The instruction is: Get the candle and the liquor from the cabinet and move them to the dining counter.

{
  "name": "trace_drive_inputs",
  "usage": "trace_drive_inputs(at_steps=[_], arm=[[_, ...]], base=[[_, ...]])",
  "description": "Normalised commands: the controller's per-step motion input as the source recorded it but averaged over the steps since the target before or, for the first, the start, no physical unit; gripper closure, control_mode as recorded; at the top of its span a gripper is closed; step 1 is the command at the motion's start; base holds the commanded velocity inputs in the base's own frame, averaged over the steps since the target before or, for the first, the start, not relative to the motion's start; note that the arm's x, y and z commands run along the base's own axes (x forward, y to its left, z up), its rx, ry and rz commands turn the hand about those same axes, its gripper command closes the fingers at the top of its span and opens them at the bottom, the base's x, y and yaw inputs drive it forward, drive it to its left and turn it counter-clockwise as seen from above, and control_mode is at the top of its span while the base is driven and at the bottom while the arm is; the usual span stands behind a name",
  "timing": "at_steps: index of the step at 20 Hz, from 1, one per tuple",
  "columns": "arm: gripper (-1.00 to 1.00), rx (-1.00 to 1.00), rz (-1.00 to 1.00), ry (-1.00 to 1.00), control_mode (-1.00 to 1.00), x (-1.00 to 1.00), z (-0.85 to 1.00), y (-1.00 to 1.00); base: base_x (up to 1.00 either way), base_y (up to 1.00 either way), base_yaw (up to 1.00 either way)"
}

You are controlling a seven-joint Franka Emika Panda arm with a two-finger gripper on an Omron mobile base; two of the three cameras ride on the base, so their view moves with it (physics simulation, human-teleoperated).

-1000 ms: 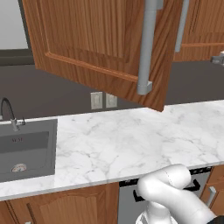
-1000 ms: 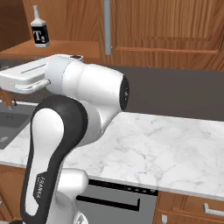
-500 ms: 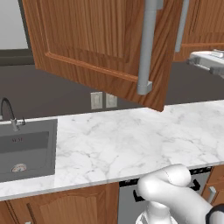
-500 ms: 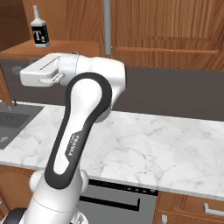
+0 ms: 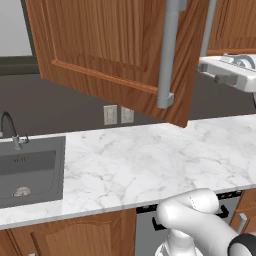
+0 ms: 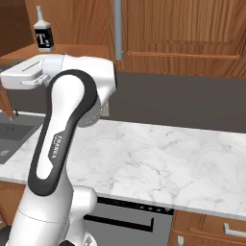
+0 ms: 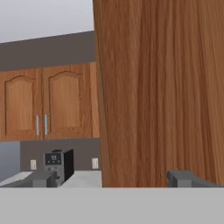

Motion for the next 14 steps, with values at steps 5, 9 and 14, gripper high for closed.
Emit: trace_drive_inputs(at_steps=[5,9,14], arm=[[-1.0,0.0,-0.01,0.02,-1.0,0.19,0.0,0.62],[-1.0,0.0,0.01,0.03,-1.0,0.29,0.0,0.52],[-1.0,0.0,0.03,0.02,-1.0,0.28,-0.02,0.59]], base=[[0.0,0.0,0.0],[0.0,0.0,0.0],[0.0,0.0,0.0]])
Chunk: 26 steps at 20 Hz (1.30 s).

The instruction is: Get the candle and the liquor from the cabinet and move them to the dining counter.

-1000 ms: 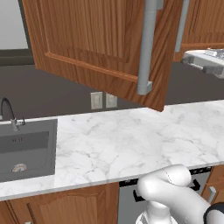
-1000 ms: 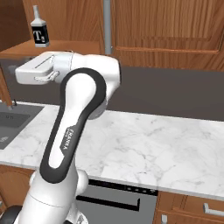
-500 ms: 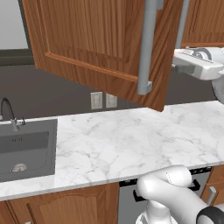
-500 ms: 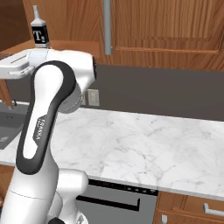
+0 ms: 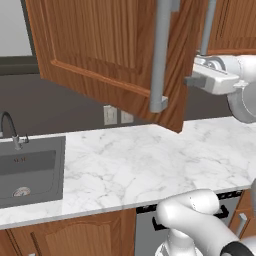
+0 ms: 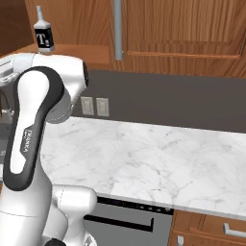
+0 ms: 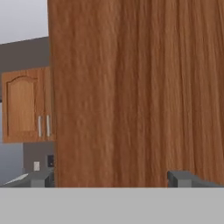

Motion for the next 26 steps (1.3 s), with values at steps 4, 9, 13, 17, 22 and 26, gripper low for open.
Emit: trace_drive_inputs(at_steps=[4,9,13,17,22,26], arm=[[-1.0,-0.03,0.01,0.04,-1.0,0.13,0.0,0.86],[-1.0,-0.07,0.0,0.05,-1.0,0.02,-0.04,1.0],[-1.0,-0.05,0.01,0.04,-1.0,0.0,-0.04,0.99],[-1.0,-0.02,0.0,0.04,-1.0,0.06,-0.01,0.88],[-1.0,0.0,0.0,0.01,-1.0,0.07,0.0,0.67],[-1.0,0.0,0.0,0.01,-1.0,0.22,0.0,0.62]], base=[[0.0,0.0,0.0],[0.0,0.0,0.0],[0.0,0.0,0.0],[0.0,0.0,0.0],[0.0,0.0,0.0],[0.0,0.0,0.0]])
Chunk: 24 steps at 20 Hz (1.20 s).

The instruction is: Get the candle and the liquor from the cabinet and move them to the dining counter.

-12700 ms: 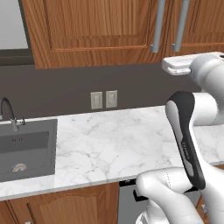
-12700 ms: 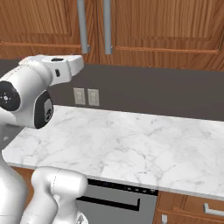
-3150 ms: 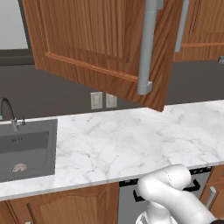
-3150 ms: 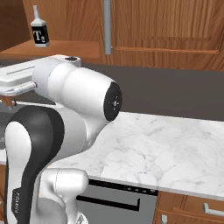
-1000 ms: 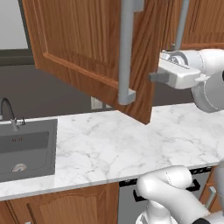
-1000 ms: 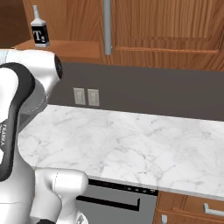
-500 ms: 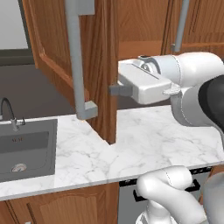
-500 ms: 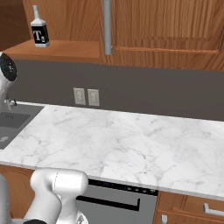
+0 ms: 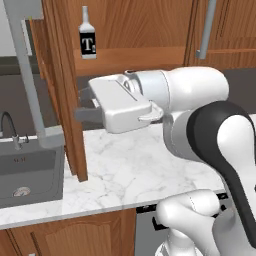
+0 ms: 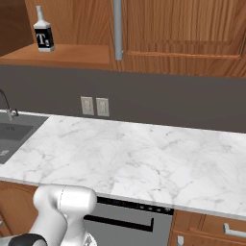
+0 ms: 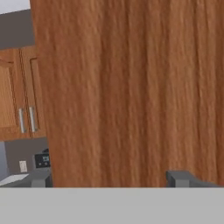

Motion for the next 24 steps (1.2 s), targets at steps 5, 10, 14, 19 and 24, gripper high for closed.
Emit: trace_drive_inputs(at_steps=[5,10,14,19,24], arm=[[-1.0,0.0,-0.01,0.01,-1.0,0.2,0.0,0.5],[-1.0,0.0,-0.06,0.0,-1.0,0.25,0.0,0.32],[-1.0,0.0,-0.04,0.0,-1.0,0.21,0.0,0.19],[-1.0,0.0,-0.02,0.0,-1.0,0.05,0.0,0.03],[-1.0,0.0,0.0,0.0,-1.0,-0.22,0.0,-0.55]], base=[[0.0,0.0,0.0],[0.0,0.0,0.0],[0.0,0.0,0.0],[0.0,0.0,0.0],[0.0,0.0,0.0]])
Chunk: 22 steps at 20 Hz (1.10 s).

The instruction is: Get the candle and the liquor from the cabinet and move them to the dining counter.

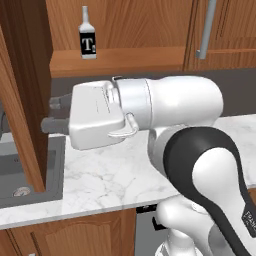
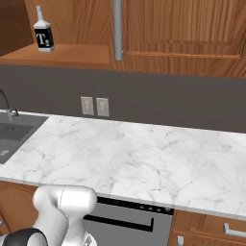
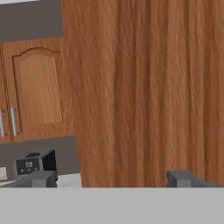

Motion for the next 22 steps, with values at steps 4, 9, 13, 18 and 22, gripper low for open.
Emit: trace_drive_inputs(at_steps=[4,9,13,18,22], arm=[[-1.0,0.0,0.0,-0.01,-1.0,-0.77,0.0,-0.9],[-1.0,0.0,0.0,-0.02,-1.0,-0.82,0.03,-0.87],[-1.0,0.0,-0.1,0.0,-1.0,-0.47,0.09,-1.0],[-1.0,0.0,-0.3,0.01,-1.0,-0.01,0.06,-1.0],[-1.0,0.0,-0.37,0.02,-1.0,0.05,0.03,-1.0]], base=[[0.0,0.0,0.0],[0.0,0.0,0.0],[0.0,0.0,0.0],[0.0,0.0,0.0],[0.0,0.0,0.0]])
